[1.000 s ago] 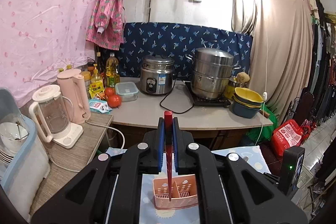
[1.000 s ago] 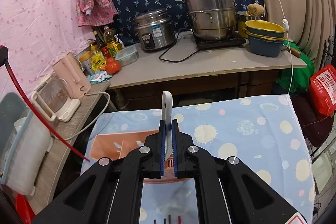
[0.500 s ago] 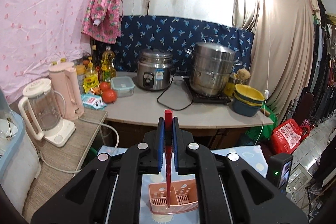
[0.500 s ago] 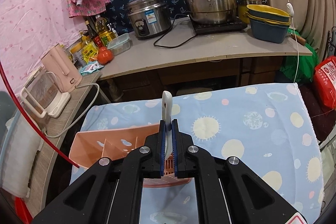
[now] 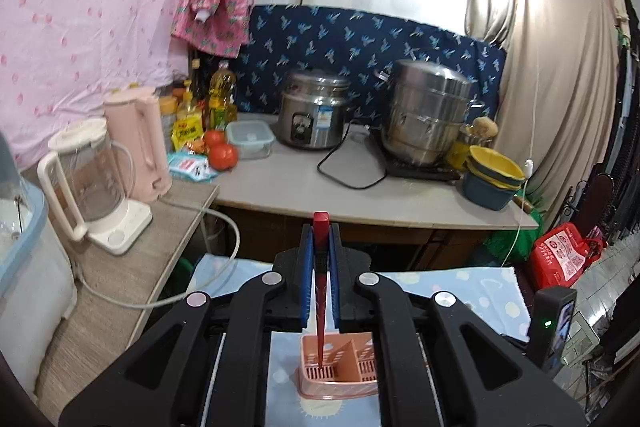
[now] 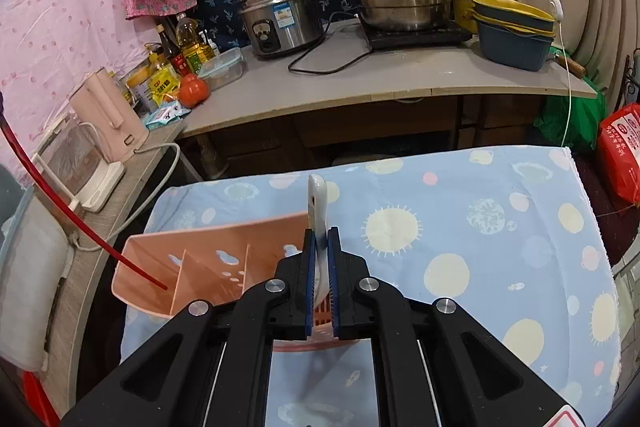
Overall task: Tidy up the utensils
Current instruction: 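Lower both held utensils into the pink basket and open both tools, then move both open tools back over the remaining chopsticks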
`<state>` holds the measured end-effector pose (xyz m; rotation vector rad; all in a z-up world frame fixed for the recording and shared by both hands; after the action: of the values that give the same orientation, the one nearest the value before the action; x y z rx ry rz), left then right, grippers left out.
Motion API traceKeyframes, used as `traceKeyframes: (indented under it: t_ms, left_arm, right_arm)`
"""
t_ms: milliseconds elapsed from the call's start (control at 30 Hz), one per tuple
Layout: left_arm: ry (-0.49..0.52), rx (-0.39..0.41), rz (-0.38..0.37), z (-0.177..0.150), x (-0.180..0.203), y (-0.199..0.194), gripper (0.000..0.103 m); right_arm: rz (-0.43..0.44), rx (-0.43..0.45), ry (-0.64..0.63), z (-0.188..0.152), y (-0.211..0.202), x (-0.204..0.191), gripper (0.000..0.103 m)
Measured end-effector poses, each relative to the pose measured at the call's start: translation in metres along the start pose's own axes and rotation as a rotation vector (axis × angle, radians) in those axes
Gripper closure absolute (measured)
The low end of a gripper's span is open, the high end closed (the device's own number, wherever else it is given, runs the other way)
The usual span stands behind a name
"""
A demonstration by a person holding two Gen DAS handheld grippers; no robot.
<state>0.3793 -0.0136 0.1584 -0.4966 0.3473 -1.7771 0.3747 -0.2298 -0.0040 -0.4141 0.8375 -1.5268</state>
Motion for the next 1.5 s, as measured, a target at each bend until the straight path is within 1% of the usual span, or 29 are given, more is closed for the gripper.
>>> traceKeyframes:
  t_ms: [33,67,100,133,167,200,300,400,533,633,967,1067,1300,1500]
  left_arm:
    - [-0.012,-0.008,0.011,-0.005,-0.004,0.003,0.095]
    - [-0.025,-0.007,0.021,-0.009,-0.008,0.004,0.093]
    - [-0.040,-0.008,0.034,-0.012,-0.012,0.004,0.078]
    - [-0.049,-0.008,0.040,-0.016,-0.016,0.004,0.067]
    - [-0.061,-0.004,0.058,-0.019,-0.020,0.003,0.049]
    - [-0.066,0.000,0.073,-0.022,-0.022,0.001,0.046]
    - [-0.073,-0.014,0.082,-0.032,-0.030,-0.005,0.043]
    - [-0.084,-0.027,0.084,-0.044,-0.035,-0.015,0.043]
    - [-0.090,-0.056,0.082,-0.064,-0.037,-0.029,0.042]
    - [-0.085,-0.077,0.083,-0.085,-0.036,-0.043,0.041]
    - [-0.117,-0.204,0.055,-0.172,-0.032,-0.077,0.040]
    - [-0.109,-0.251,0.056,-0.200,-0.031,-0.085,0.040]
    - [-0.124,-0.362,0.045,-0.267,-0.026,-0.103,0.040]
    - [-0.103,-0.452,0.022,-0.323,-0.012,-0.118,0.040]
  right_arm:
    - [-0.004,0.006,0.002,-0.001,-0.001,0.001,0.095]
    - [-0.012,0.011,0.000,-0.002,-0.003,0.001,0.091]
    - [-0.016,0.015,-0.002,-0.003,-0.005,0.002,0.089]
    - [-0.019,0.021,0.000,-0.004,-0.008,0.003,0.081]
    - [-0.020,0.027,0.004,-0.005,-0.011,0.004,0.073]
    - [-0.019,0.032,0.006,-0.006,-0.014,0.005,0.072]
    - [-0.025,0.045,0.007,-0.011,-0.028,0.008,0.071]
    - [-0.023,0.053,0.016,-0.019,-0.044,0.013,0.070]
    - [-0.034,0.066,0.017,-0.036,-0.069,0.020,0.065]
    - [-0.044,0.064,0.014,-0.055,-0.086,0.024,0.065]
    - [-0.077,-0.017,-0.006,-0.142,-0.126,0.039,0.065]
    - [-0.078,-0.048,0.003,-0.170,-0.134,0.046,0.065]
    - [-0.079,-0.121,0.013,-0.231,-0.147,0.052,0.065]
    - [-0.077,-0.171,0.016,-0.274,-0.152,0.053,0.065]
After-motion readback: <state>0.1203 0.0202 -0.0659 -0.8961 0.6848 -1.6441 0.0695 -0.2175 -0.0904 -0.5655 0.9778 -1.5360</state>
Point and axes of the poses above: each gripper's, at about its wrist camera, not at the fingertips, and y roughly the way its jaws point, x to its right, z to its top, the point moved 4 cm from there along y, roughly the way its jaws point, and after that the axes turned 2 degrees about -z, right-handed, at the moved point
